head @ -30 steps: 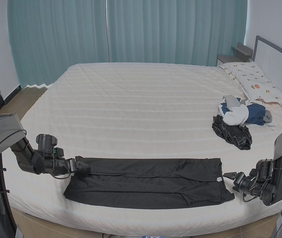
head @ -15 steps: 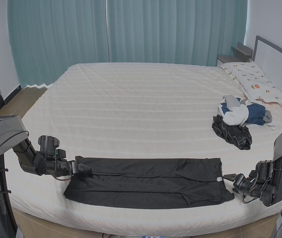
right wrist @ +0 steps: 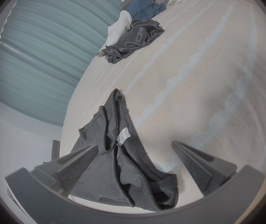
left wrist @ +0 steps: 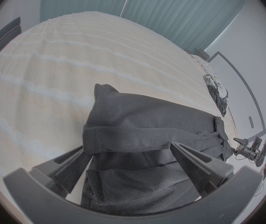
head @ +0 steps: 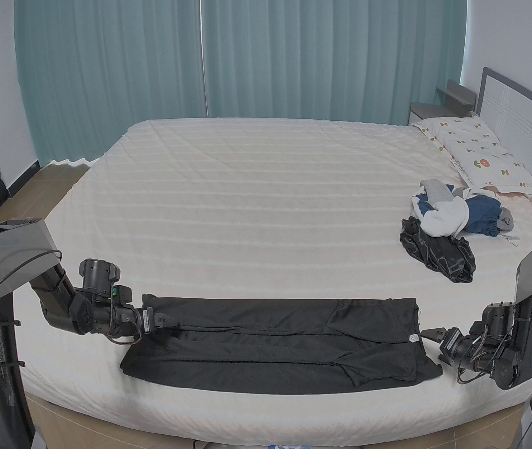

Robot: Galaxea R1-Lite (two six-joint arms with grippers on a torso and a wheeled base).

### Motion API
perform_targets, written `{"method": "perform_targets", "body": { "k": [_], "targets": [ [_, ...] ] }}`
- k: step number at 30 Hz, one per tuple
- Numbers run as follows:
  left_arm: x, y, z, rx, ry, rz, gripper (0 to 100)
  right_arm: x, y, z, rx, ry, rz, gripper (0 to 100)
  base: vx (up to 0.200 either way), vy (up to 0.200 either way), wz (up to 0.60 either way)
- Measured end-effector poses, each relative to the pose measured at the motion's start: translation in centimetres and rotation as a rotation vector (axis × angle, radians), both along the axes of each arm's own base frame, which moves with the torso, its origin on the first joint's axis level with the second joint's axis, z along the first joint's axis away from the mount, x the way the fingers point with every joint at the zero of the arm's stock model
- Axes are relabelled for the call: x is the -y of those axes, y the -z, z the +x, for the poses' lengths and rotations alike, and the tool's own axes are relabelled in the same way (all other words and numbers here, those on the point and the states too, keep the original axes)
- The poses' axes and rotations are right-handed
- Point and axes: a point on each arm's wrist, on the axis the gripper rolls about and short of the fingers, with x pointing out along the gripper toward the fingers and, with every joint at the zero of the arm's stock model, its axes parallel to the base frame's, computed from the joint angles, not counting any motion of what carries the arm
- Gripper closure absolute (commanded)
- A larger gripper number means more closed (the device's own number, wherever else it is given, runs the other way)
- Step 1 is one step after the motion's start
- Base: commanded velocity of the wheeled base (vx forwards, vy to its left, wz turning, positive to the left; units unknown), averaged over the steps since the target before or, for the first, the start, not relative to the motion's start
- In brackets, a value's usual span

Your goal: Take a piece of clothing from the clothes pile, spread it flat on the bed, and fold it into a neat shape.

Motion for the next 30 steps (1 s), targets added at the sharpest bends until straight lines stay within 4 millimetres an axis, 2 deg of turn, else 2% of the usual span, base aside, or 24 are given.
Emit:
{"method": "perform_targets", "body": {
  "k": [11,22,30],
  "targets": [
    [0.52,0.70,0.08,-0.010,0.026,0.016,100,0.02,0.00,-0.01,0.000,0.001,0.000,0,0.000,0.000,0.00],
    [0.10,0.55,-0.16,-0.017,0.006,0.012,100,0.03,0.00,-0.01,0.000,0.001,0.000,0,0.000,0.000,0.00],
    [0.00,0.45,-0.37,-0.018,0.003,0.013,100,0.05,0.01,0.00,0.000,0.002,0.000,0,-0.200,0.000,0.00]
  ]
}}
